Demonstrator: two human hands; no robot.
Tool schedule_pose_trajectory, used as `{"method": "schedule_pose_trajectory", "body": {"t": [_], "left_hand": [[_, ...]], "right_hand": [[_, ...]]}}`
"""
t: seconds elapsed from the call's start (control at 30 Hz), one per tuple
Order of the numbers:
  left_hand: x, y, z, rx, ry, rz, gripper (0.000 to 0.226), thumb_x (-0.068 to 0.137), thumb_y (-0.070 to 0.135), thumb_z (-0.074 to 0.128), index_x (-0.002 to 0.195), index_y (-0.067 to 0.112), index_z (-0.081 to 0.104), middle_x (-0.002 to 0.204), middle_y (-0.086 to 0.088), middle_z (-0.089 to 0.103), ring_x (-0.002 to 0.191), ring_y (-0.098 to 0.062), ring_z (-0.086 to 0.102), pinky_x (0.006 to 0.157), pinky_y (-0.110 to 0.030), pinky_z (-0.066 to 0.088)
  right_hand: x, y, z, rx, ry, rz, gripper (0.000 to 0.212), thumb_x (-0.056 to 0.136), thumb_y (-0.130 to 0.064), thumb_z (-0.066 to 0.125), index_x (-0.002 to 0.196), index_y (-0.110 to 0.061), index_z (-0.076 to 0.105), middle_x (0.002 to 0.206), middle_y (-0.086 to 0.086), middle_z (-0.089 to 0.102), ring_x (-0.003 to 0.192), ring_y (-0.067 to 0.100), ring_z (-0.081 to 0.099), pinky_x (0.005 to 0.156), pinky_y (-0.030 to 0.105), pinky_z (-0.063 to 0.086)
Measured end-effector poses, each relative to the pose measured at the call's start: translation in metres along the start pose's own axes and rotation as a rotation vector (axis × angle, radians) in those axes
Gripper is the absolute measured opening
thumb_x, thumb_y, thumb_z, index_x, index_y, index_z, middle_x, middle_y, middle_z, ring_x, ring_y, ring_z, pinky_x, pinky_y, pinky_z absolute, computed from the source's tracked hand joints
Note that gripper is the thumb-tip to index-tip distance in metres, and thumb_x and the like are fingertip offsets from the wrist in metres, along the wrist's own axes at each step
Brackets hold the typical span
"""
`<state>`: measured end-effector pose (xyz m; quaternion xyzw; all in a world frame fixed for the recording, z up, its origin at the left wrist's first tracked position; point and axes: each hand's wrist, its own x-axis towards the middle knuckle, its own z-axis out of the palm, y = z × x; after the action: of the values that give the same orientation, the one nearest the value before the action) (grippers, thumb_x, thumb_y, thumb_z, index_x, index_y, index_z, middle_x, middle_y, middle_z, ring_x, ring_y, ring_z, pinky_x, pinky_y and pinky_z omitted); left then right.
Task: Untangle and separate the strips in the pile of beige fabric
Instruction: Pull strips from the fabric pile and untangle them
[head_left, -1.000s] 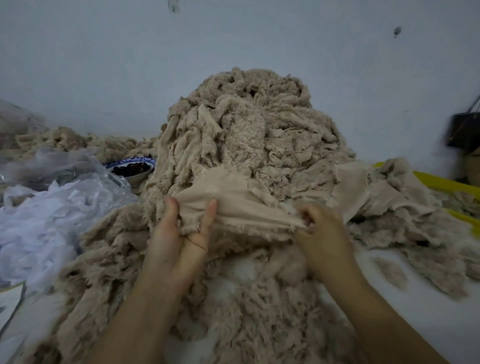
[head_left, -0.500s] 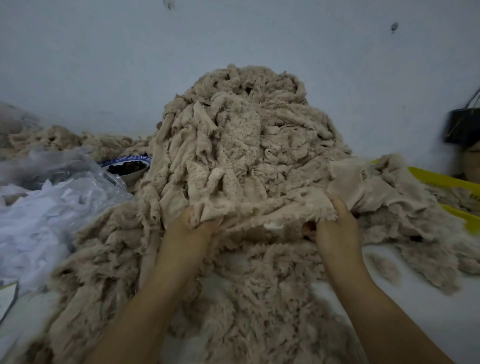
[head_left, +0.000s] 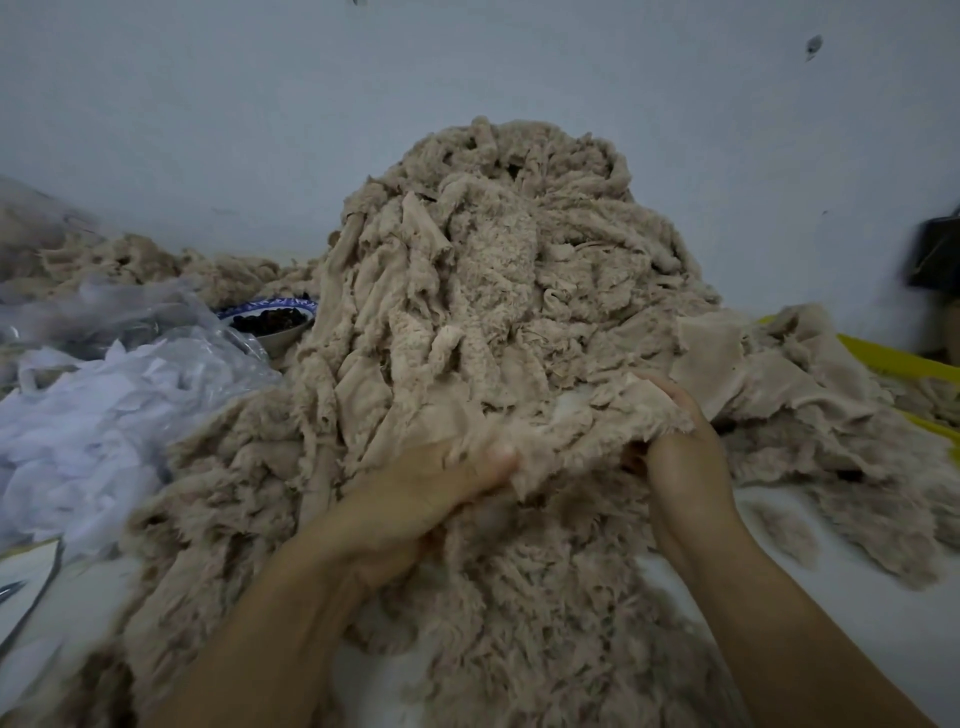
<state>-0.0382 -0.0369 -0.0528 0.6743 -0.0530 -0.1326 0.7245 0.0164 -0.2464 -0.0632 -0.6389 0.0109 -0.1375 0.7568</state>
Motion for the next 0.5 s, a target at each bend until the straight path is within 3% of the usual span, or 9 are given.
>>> {"method": "schedule_pose_trajectory", "body": {"t": [0.07,0.1,0.13,0.17,0.23,0.33,0.4,0.5], "left_hand": [[-0.001,0.0,0.005,0.063,0.058,0.023,0.046,0.067,0.047,0.084,0.092,0.01,0.077,0.096,-0.01,0.076,0.087,-0.022,0.073,0.081,-0.029,0.059],[-0.001,0.0,0.006,0.001,0.134,0.034,0.029,0.076,0.04,0.077,0.079,0.011,0.077,0.075,-0.006,0.074,0.065,-0.016,0.071,0.061,-0.023,0.058],[0.001,0.0,0.007,-0.122,0.192,0.04,0.029,0.087,0.034,0.067,0.068,0.012,0.072,0.058,-0.003,0.065,0.046,-0.013,0.061,0.046,-0.02,0.05],[0.004,0.0,0.007,-0.284,0.231,0.035,0.033,0.095,0.03,0.058,0.068,0.013,0.067,0.05,-0.001,0.056,0.038,-0.011,0.05,0.04,-0.02,0.041],[0.009,0.002,0.005,-0.615,0.277,0.057,0.03,0.1,0.028,0.05,0.083,0.008,0.064,0.056,-0.002,0.061,0.043,-0.012,0.055,0.042,-0.023,0.046],[0.011,0.003,0.003,-0.924,0.287,0.116,0.029,0.099,0.026,0.052,0.107,0.004,0.069,0.099,-0.01,0.076,0.078,-0.018,0.075,0.062,-0.031,0.061],[0.011,0.002,0.005,-0.887,0.216,0.138,0.039,0.096,0.032,0.051,0.118,0.003,0.067,0.116,-0.014,0.071,0.099,-0.023,0.072,0.079,-0.037,0.061],[0.012,-0.004,0.008,-0.708,0.18,0.144,0.045,0.096,0.039,0.052,0.12,0.005,0.07,0.124,-0.015,0.068,0.113,-0.026,0.067,0.093,-0.04,0.056]], "right_hand": [[0.001,0.0,-0.001,0.008,-0.015,-0.006,0.015,0.098,-0.033,0.058,0.097,-0.043,0.068,0.109,-0.011,0.069,0.1,0.014,0.067,0.079,0.035,0.058],[0.0,0.0,-0.001,0.003,-0.043,-0.017,0.014,0.096,-0.033,0.06,0.1,-0.044,0.066,0.107,-0.013,0.069,0.096,0.011,0.068,0.073,0.03,0.058],[-0.001,0.0,0.0,-0.009,-0.091,-0.019,0.016,0.093,-0.032,0.062,0.105,-0.043,0.064,0.104,-0.015,0.069,0.092,0.009,0.069,0.067,0.025,0.057],[-0.004,0.001,0.001,-0.036,-0.154,0.001,0.022,0.092,-0.031,0.064,0.112,-0.039,0.062,0.102,-0.015,0.07,0.089,0.009,0.069,0.064,0.022,0.056],[-0.011,0.004,0.009,-0.129,-0.287,0.059,0.029,0.092,-0.026,0.065,0.119,-0.032,0.061,0.094,-0.008,0.073,0.078,0.016,0.071,0.059,0.022,0.055],[-0.029,0.005,0.022,-0.241,-0.437,0.12,0.012,0.091,-0.032,0.062,0.102,-0.031,0.067,0.069,-0.001,0.072,0.056,0.013,0.065,0.048,0.02,0.046],[-0.04,0.003,0.028,-0.132,-0.539,0.211,0.03,0.086,-0.05,0.06,0.092,-0.024,0.074,0.063,0.006,0.069,0.052,0.016,0.063,0.047,0.022,0.046],[-0.05,0.0,0.033,-0.055,-0.711,0.206,0.041,0.07,-0.078,0.064,0.094,-0.047,0.075,0.07,0.004,0.073,0.057,0.015,0.066,0.05,0.022,0.051]]}}
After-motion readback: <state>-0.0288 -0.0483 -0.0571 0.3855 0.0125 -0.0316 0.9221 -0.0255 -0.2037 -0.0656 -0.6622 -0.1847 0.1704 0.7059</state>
